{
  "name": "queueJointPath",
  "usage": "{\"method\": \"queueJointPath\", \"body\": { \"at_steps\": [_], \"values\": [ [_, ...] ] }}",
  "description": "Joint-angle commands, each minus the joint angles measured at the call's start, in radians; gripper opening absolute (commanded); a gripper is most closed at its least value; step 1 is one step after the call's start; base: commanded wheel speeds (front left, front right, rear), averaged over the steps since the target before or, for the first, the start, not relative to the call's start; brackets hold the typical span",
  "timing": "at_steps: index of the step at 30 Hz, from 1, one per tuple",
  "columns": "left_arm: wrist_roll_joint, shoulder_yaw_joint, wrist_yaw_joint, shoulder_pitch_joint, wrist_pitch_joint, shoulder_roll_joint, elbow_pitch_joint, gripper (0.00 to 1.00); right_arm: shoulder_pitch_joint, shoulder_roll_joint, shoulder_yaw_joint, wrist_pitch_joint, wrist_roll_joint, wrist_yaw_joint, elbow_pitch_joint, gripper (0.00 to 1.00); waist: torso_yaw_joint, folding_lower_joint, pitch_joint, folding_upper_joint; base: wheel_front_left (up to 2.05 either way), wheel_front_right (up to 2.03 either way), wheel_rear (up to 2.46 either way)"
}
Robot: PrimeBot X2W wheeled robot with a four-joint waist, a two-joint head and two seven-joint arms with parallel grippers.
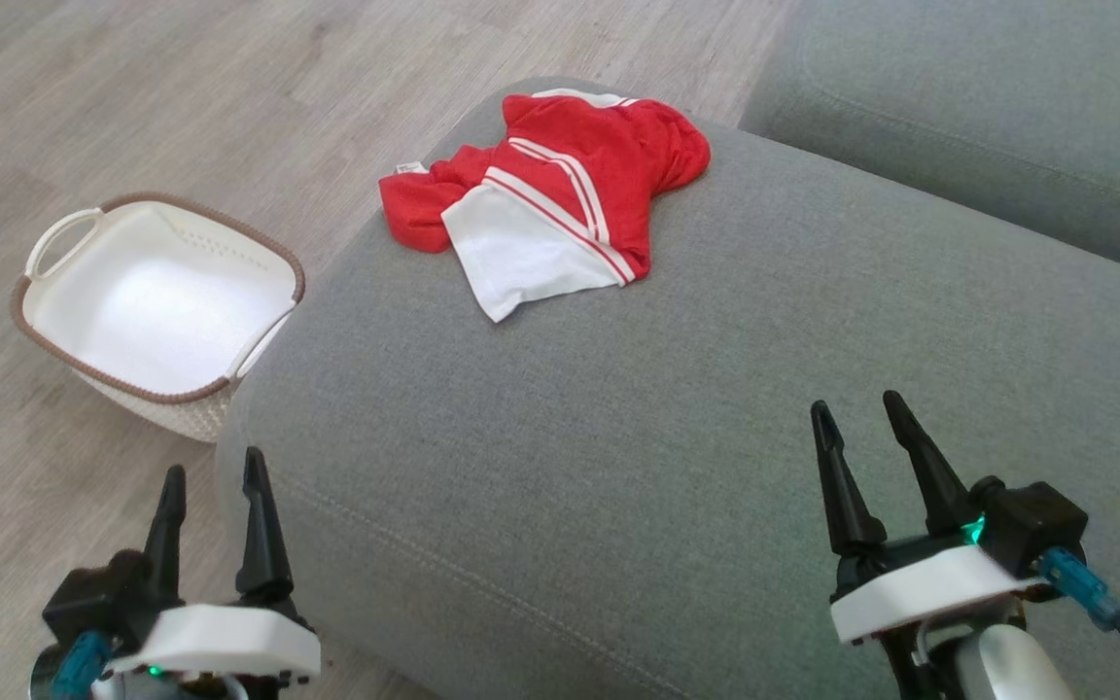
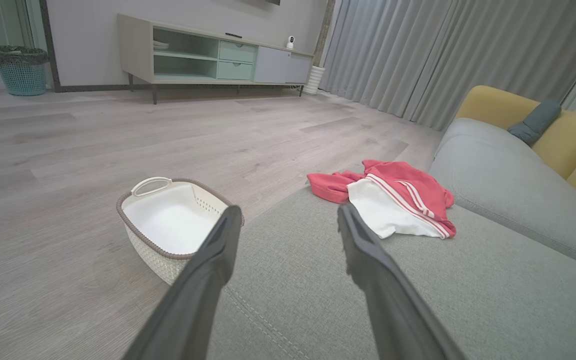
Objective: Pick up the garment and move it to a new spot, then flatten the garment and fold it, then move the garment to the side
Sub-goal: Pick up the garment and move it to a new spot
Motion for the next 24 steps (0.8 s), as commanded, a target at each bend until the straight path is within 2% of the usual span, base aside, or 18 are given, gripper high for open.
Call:
{"method": "queueJointPath", "body": {
  "at_steps": [1, 8, 16, 24],
  "values": [
    [0.000, 0.040, 0.005, -0.040, -0.011, 0.012, -0.039, 1.00, -0.042, -0.006, 0.022, -0.006, -0.009, -0.001, -0.028, 1.00, 0.002, 0.0000, 0.003, 0.0000, 0.00, 0.00, 0.00],
    [0.028, 0.030, -0.031, -0.148, 0.034, 0.075, -0.031, 1.00, -0.048, -0.006, -0.031, 0.002, -0.041, -0.001, -0.058, 1.00, -0.003, 0.0000, 0.036, 0.0000, 0.00, 0.00, 0.00],
    [0.064, 0.024, -0.136, -0.480, 0.130, 0.201, 0.032, 1.00, -0.112, -0.006, -0.041, 0.069, -0.117, -0.001, -0.160, 1.00, -0.151, 0.0000, 0.192, 0.0000, 0.00, 0.00, 0.00],
    [0.039, -0.015, -0.265, -0.797, 0.267, 0.251, 0.296, 1.00, -0.174, -0.006, -0.029, 0.115, -0.169, -0.001, -0.238, 1.00, -0.298, 0.0000, 0.349, 0.0000, 0.00, 0.00, 0.00]
  ]
}}
